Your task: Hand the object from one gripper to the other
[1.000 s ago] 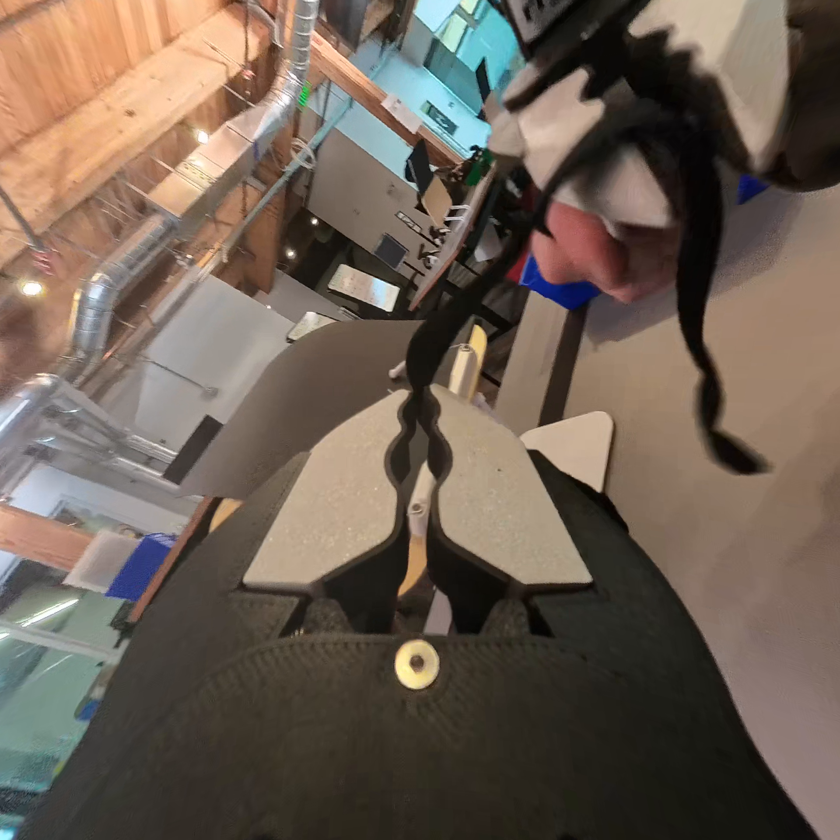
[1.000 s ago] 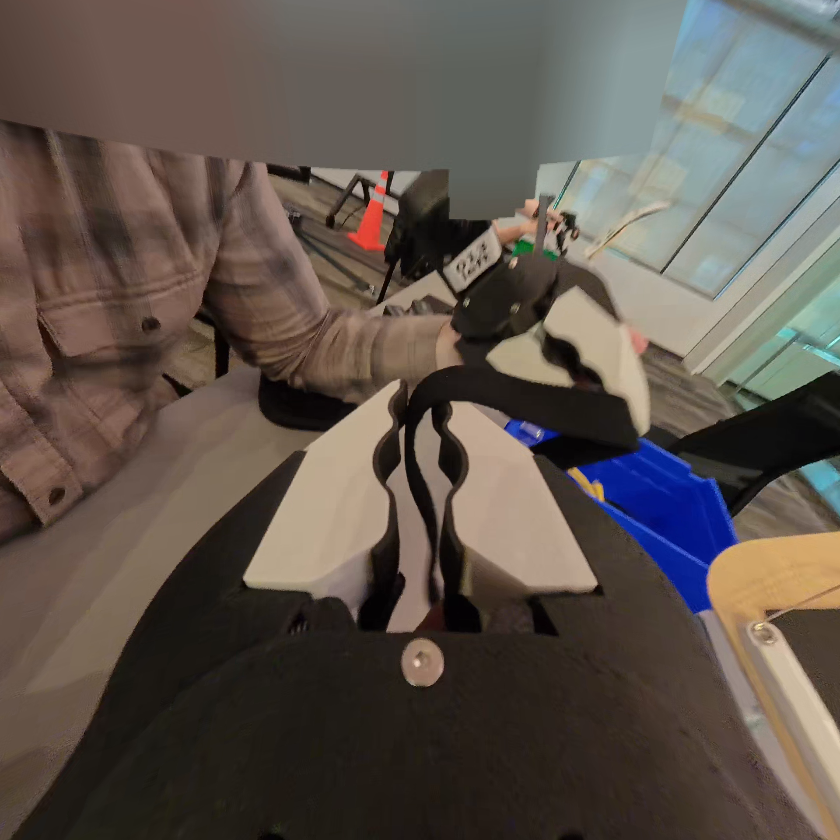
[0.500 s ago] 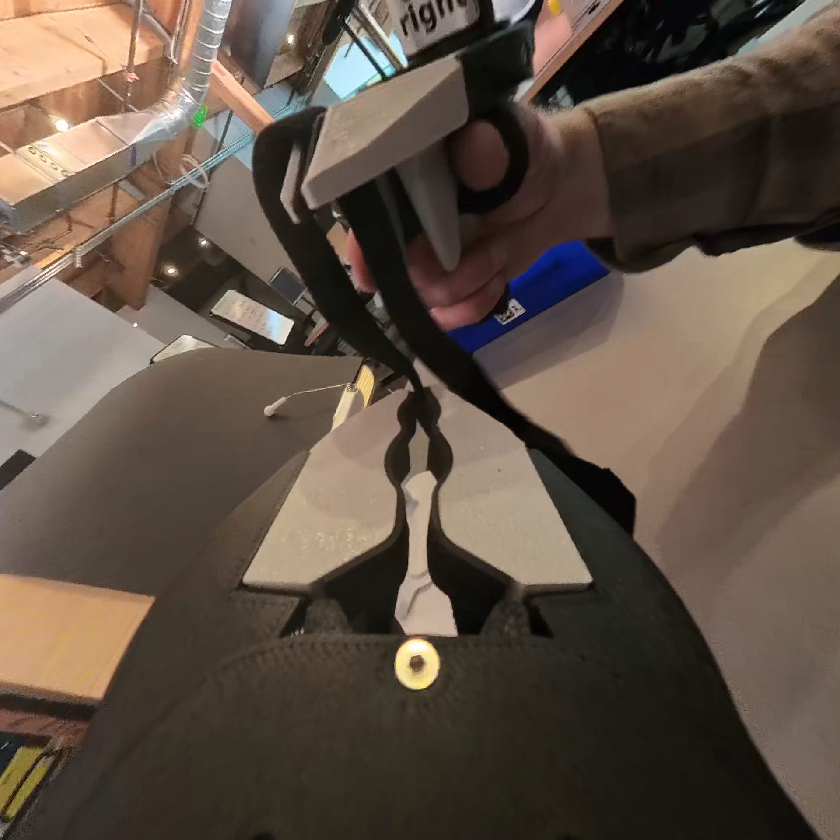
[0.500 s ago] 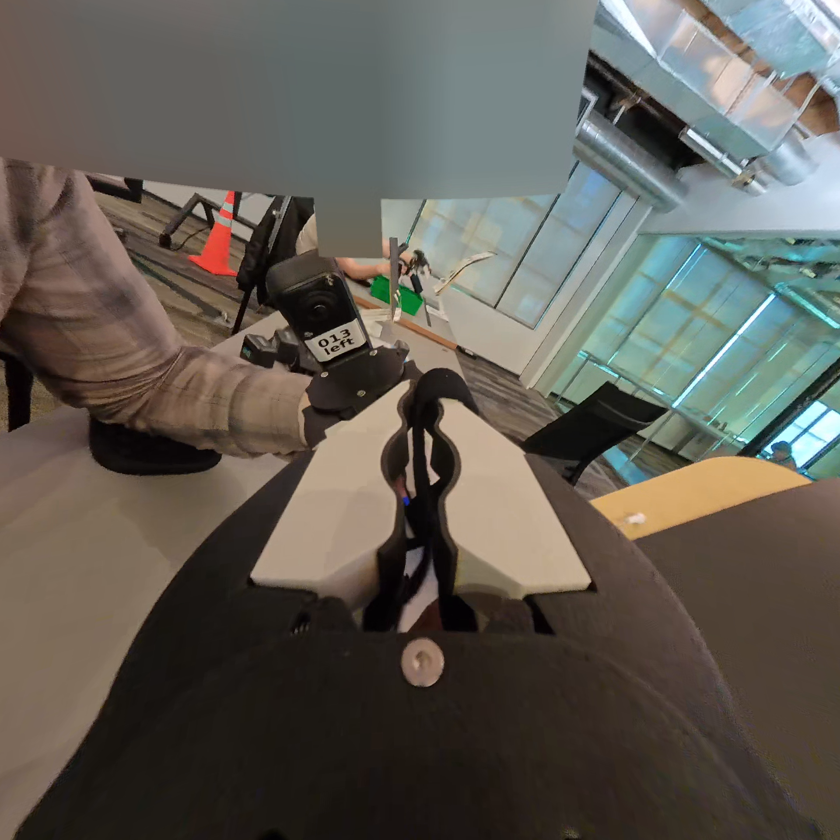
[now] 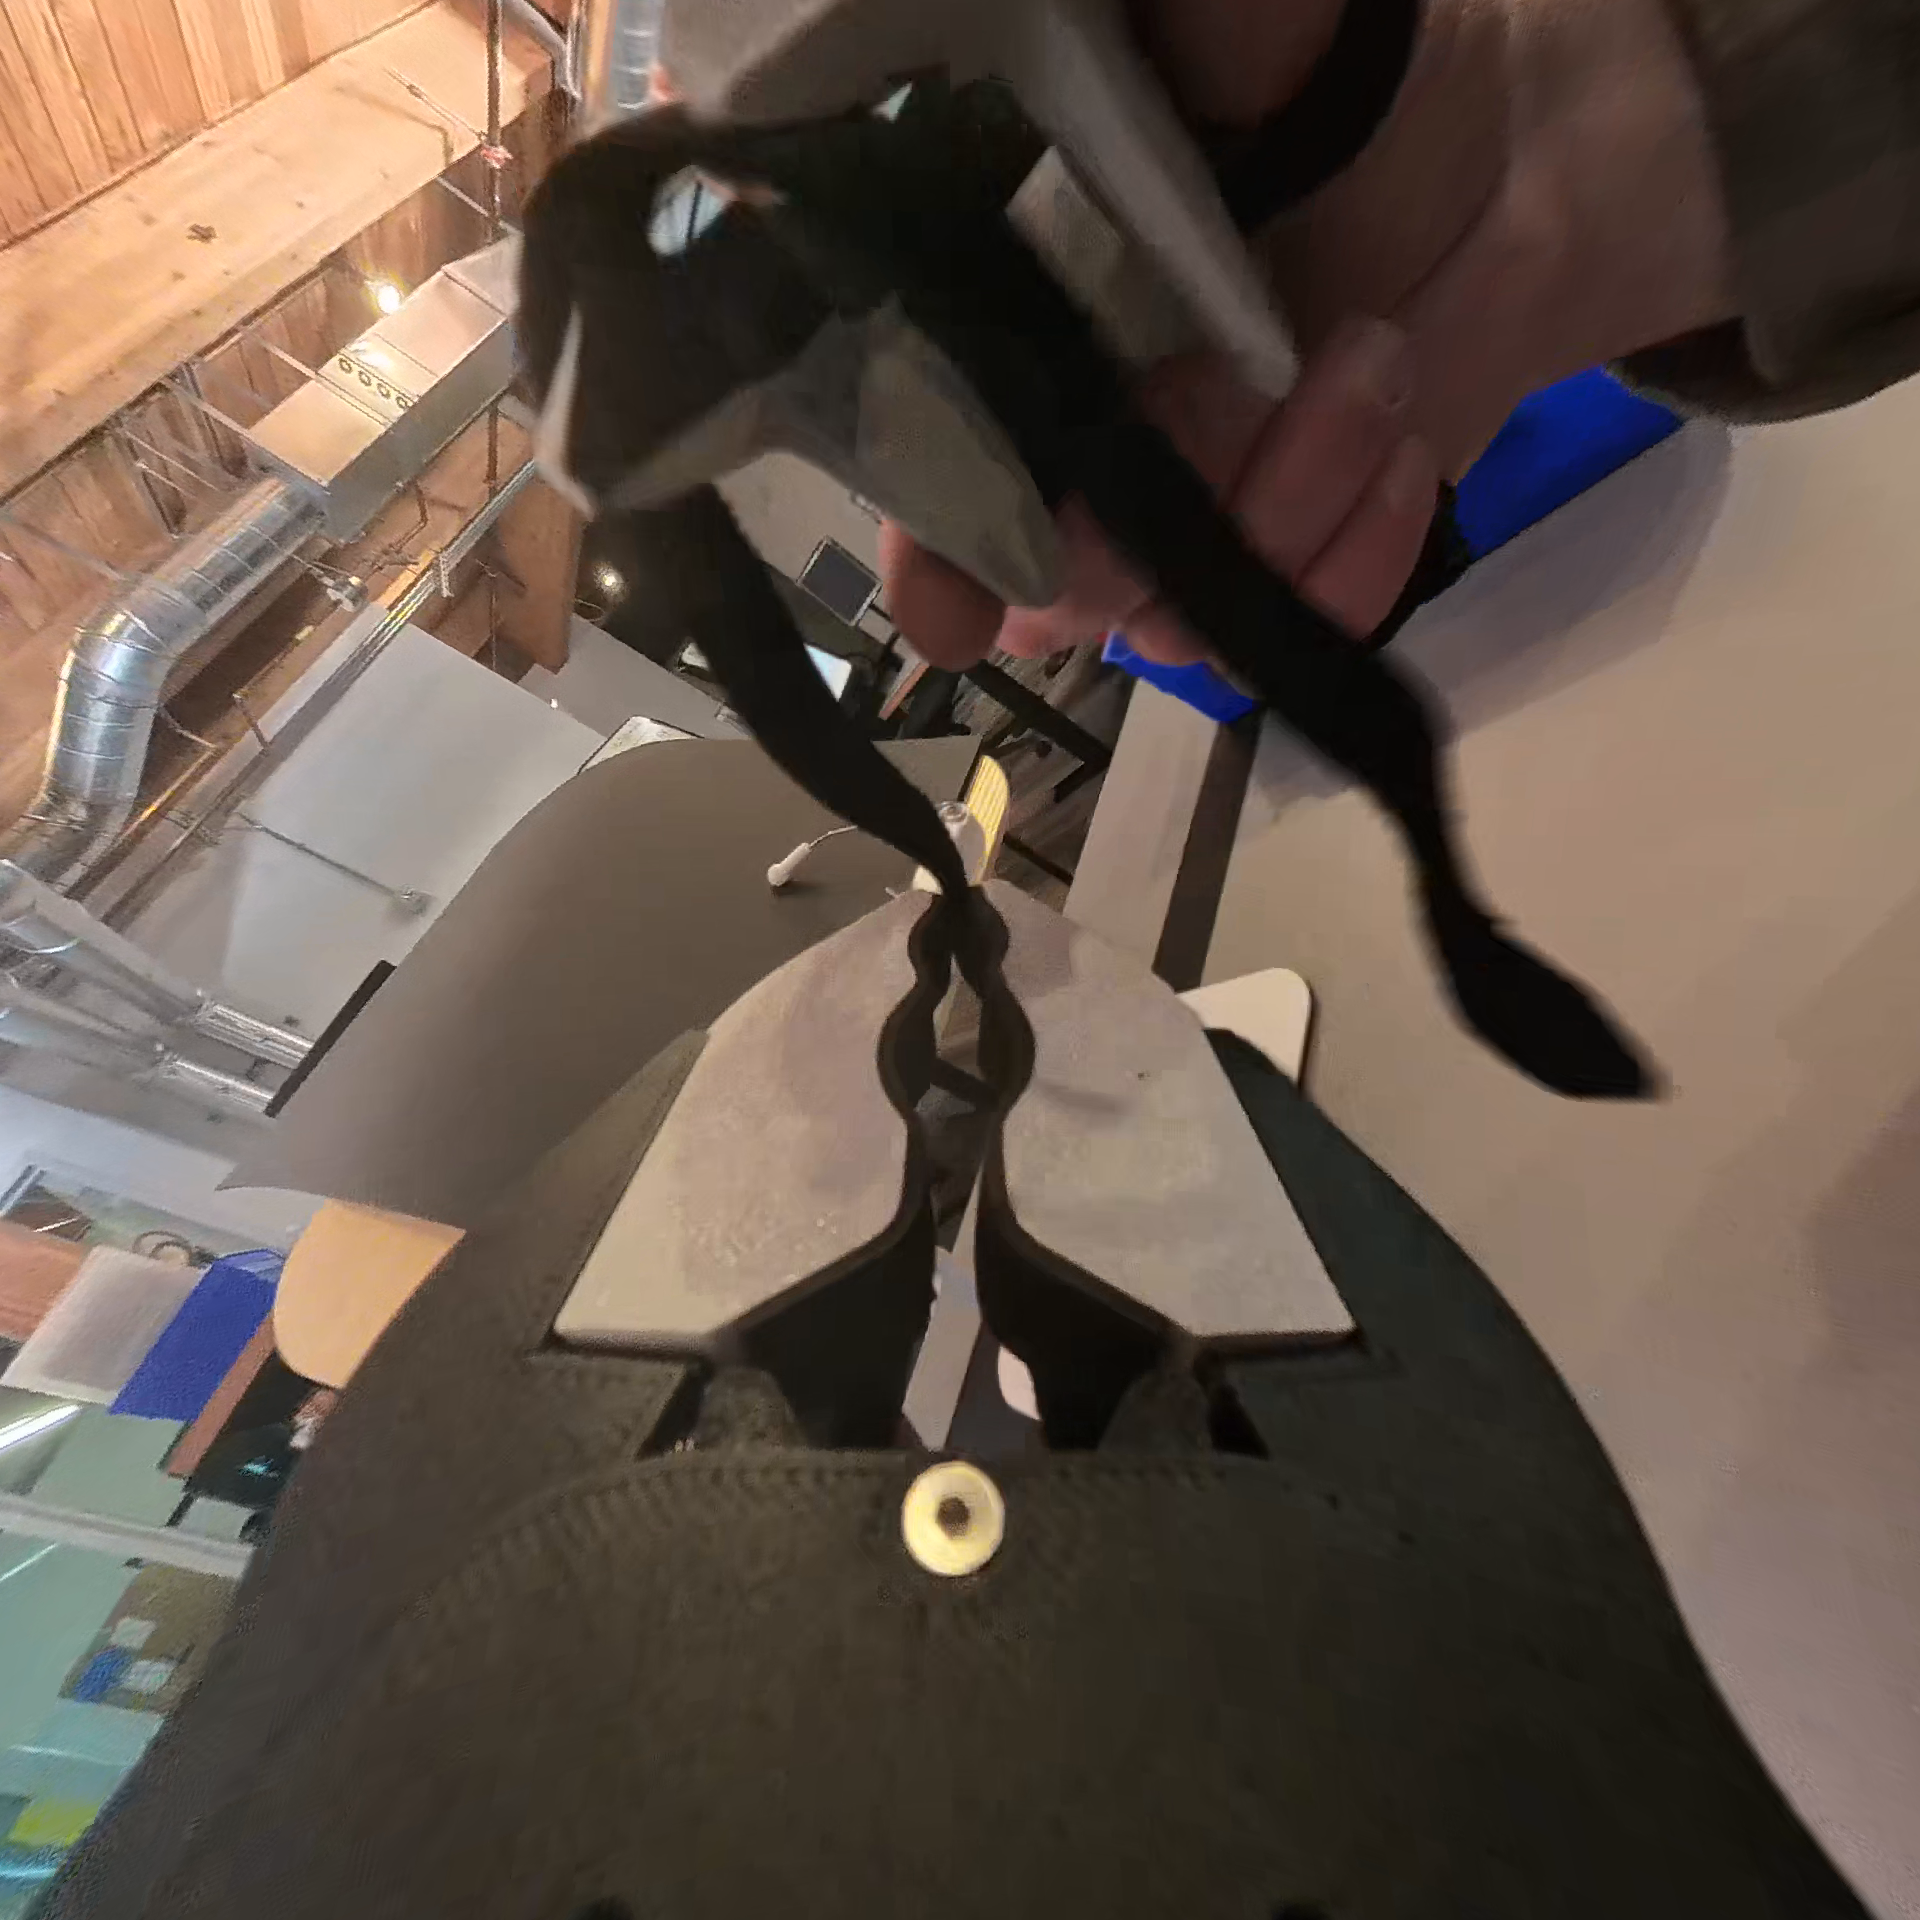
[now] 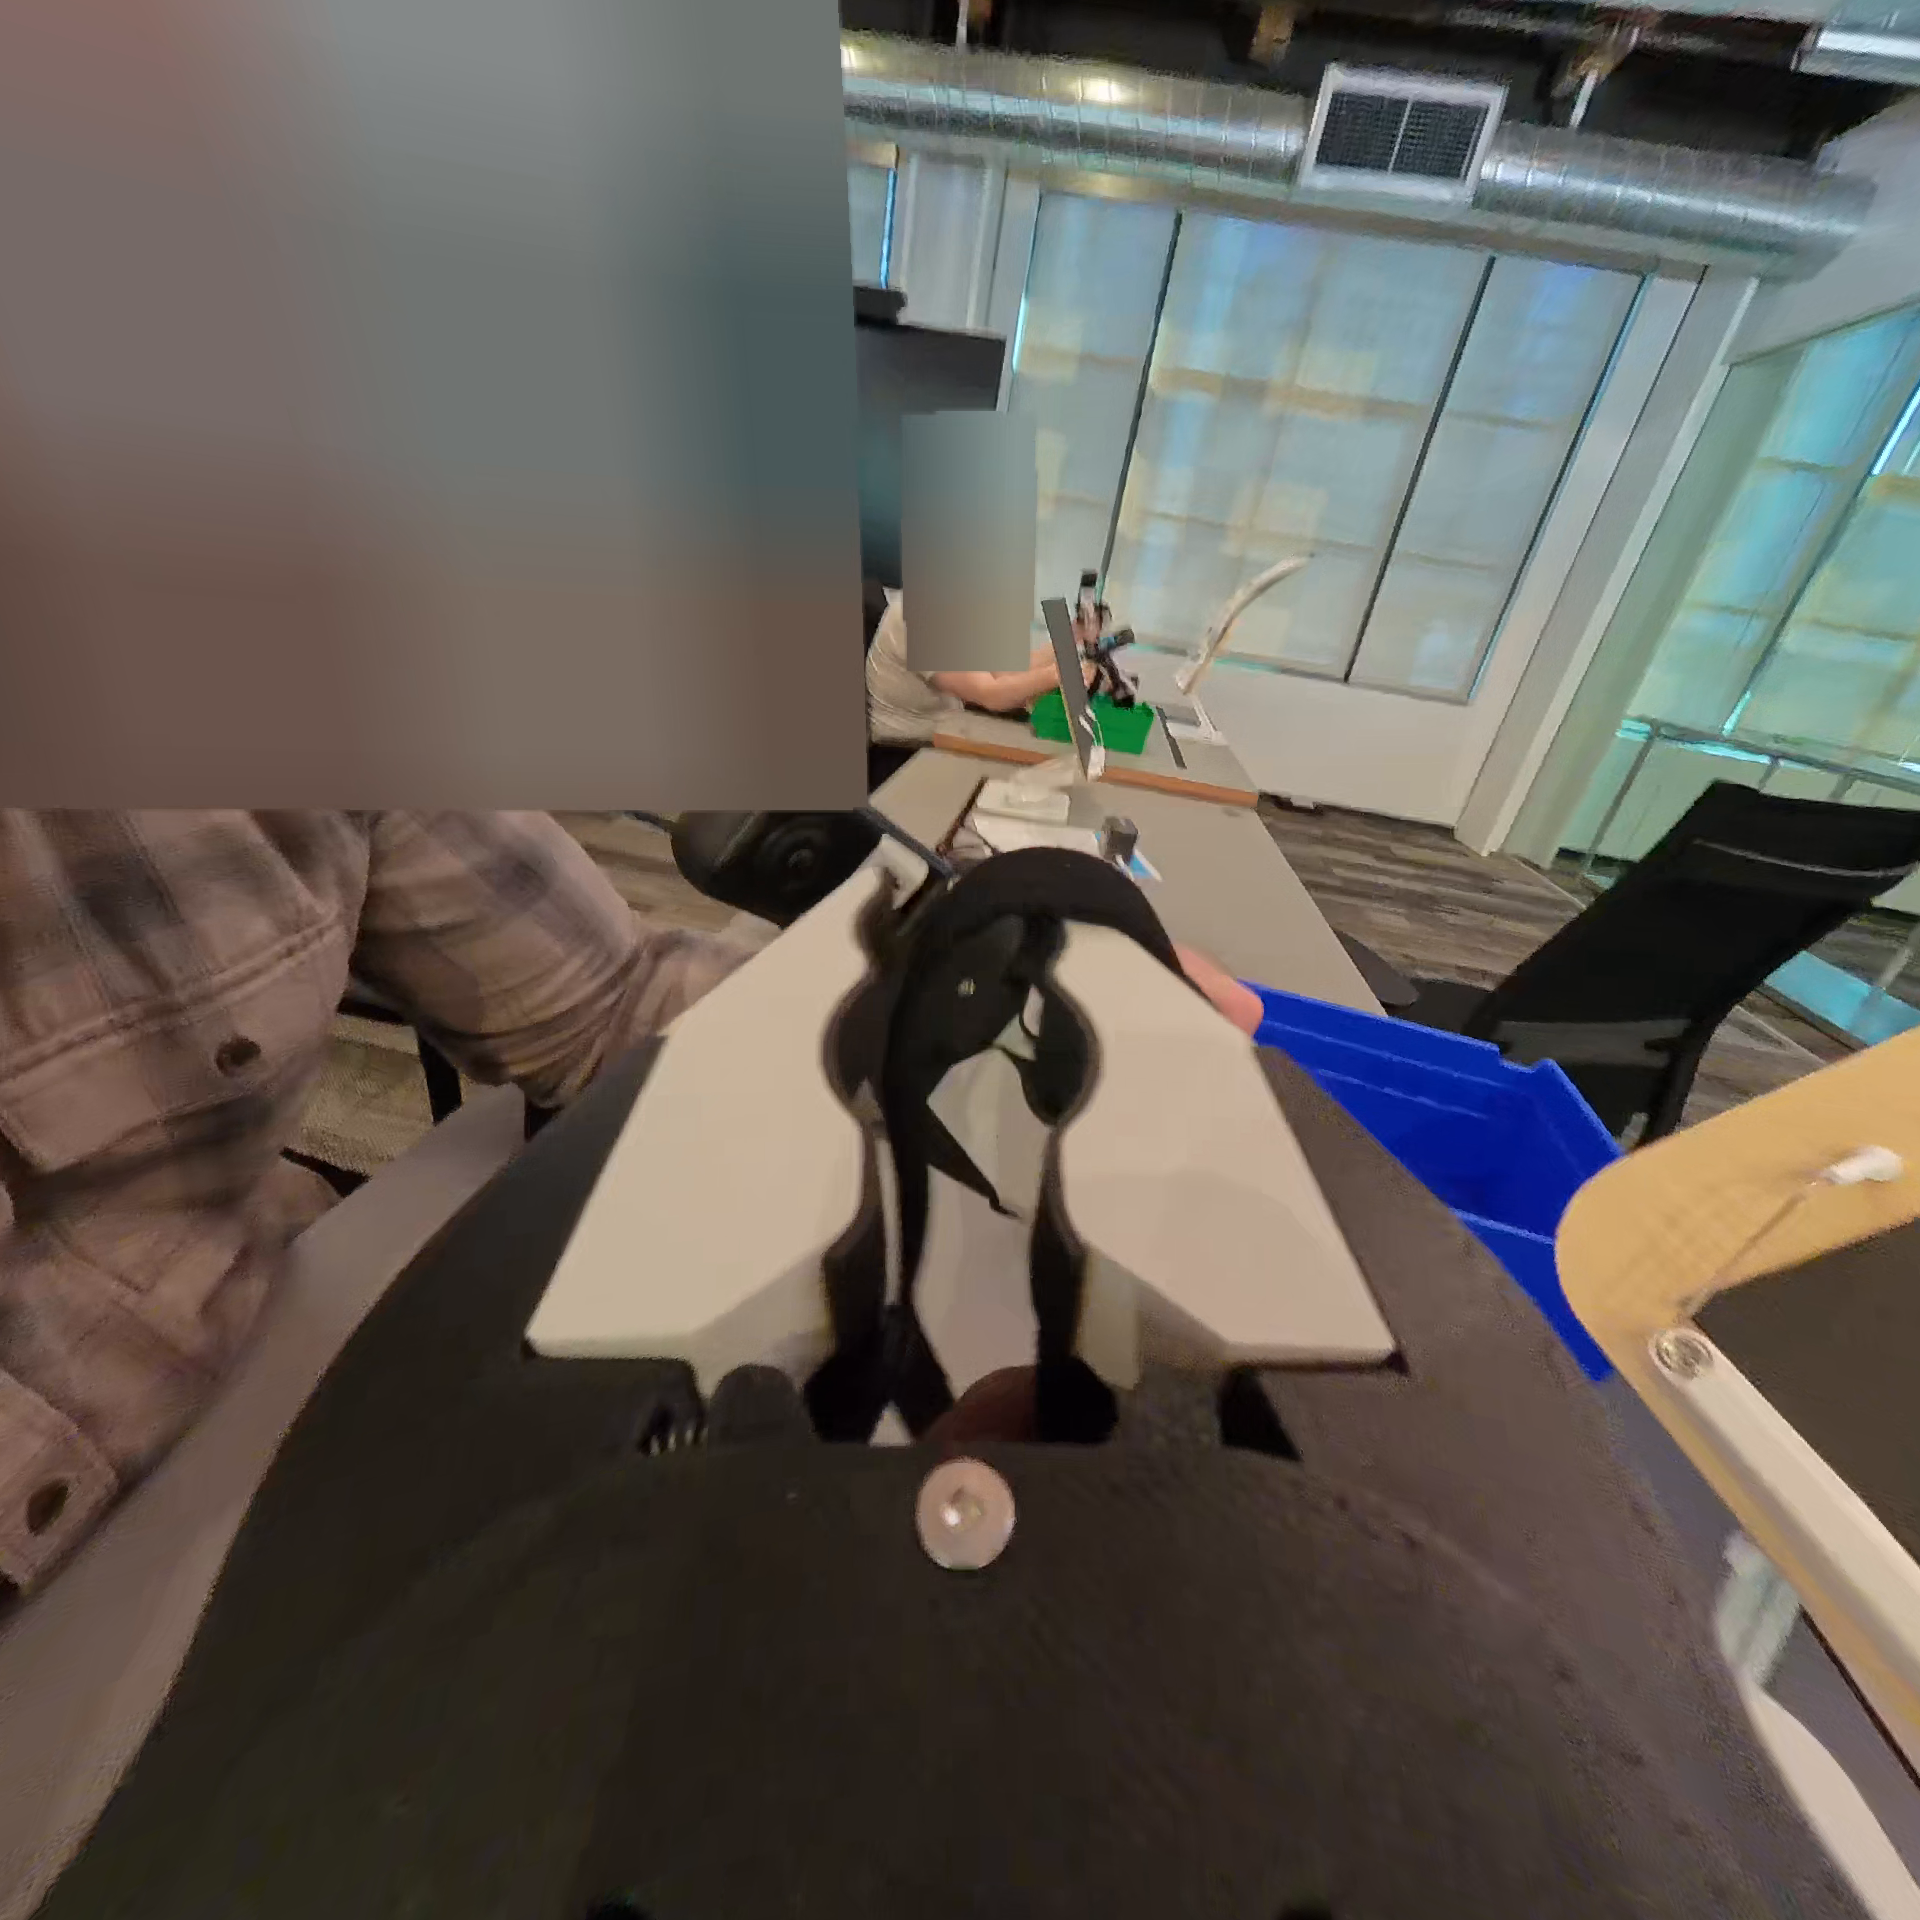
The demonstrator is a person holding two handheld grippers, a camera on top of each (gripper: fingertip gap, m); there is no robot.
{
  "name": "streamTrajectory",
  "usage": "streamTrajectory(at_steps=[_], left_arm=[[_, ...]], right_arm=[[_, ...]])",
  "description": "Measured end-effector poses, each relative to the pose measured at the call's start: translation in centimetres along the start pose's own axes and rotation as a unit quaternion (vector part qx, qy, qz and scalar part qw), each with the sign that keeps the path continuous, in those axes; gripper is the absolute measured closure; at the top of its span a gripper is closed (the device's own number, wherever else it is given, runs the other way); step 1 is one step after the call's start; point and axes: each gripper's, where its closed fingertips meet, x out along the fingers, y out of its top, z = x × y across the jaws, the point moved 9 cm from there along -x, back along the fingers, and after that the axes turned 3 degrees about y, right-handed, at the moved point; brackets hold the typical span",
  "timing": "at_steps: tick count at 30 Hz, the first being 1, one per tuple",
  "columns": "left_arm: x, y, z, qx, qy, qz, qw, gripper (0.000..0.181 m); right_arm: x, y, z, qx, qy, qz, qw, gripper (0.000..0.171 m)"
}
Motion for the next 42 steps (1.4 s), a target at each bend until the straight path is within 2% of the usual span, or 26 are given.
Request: streamTrajectory(at_steps=[3,5,8,12,17,20,24,29,32,34,35,37,39,40,42], left_arm=[[-0.3,-0.2,-0.6,-0.007,0.012,0.0,1.0,0.179],[-0.6,-0.2,-1.1,-0.024,0.021,0.011,0.999,0.179],[-0.7,-0.2,-1.5,-0.041,0.028,0.019,0.999,0.179],[-0.9,-0.2,-2.3,-0.054,0.063,0.013,0.996,0.18],[-1.8,0.0,-3.6,-0.09,0.076,0.041,0.992,0.18],[-2.2,0.3,-4.1,-0.1,0.079,0.048,0.991,0.18],[-2.6,0.7,-4.6,-0.105,0.083,0.054,0.99,0.18],[-3.2,1.2,-5.3,-0.105,0.093,0.06,0.988,0.18],[-3.5,1.6,-5.6,-0.107,0.098,0.066,0.987,0.18],[-3.6,1.7,-5.7,-0.111,0.1,0.069,0.986,0.18],[-3.7,1.8,-5.8,-0.113,0.1,0.071,0.986,0.18],[-3.9,1.9,-6.0,-0.118,0.104,0.074,0.985,0.18],[-4.1,1.8,-6.3,-0.124,0.11,0.074,0.983,0.18],[-4.2,1.7,-6.5,-0.125,0.115,0.071,0.983,0.18],[-4.3,1.1,-6.8,-0.127,0.123,0.059,0.982,0.179]], right_arm=[[-0.3,0.0,-0.1,-0.027,-0.013,-0.041,0.999,0.117],[-0.6,-0.1,-0.1,-0.059,-0.035,-0.08,0.994,0.108],[-0.9,-0.2,-0.5,-0.091,-0.039,-0.119,0.988,0.105],[-1.4,-0.7,-0.4,-0.083,-0.03,-0.137,0.987,0.109],[-1.9,-2.9,1.0,-0.047,-0.025,-0.145,0.988,0.121],[-1.4,-4.6,1.2,-0.047,-0.008,-0.166,0.985,0.121],[-0.4,-6.3,0.9,-0.055,0.011,-0.196,0.979,0.114],[0.2,-8.6,1.4,-0.046,0.006,-0.238,0.97,0.079],[0.5,-9.7,1.5,-0.037,0.007,-0.257,0.966,0.075],[0.9,-10.2,1.3,-0.032,0.016,-0.257,0.966,0.078],[1.2,-10.6,1.2,-0.03,0.024,-0.261,0.965,0.086],[1.4,-11.3,0.9,-0.038,0.034,-0.279,0.959,0.128],[1.5,-11.7,0.8,-0.049,0.036,-0.285,0.956,0.16],[1.5,-11.6,0.7,-0.05,0.041,-0.282,0.957,0.169],[1.4,-11.0,0.5,-0.052,0.049,-0.263,0.962,0.171]])
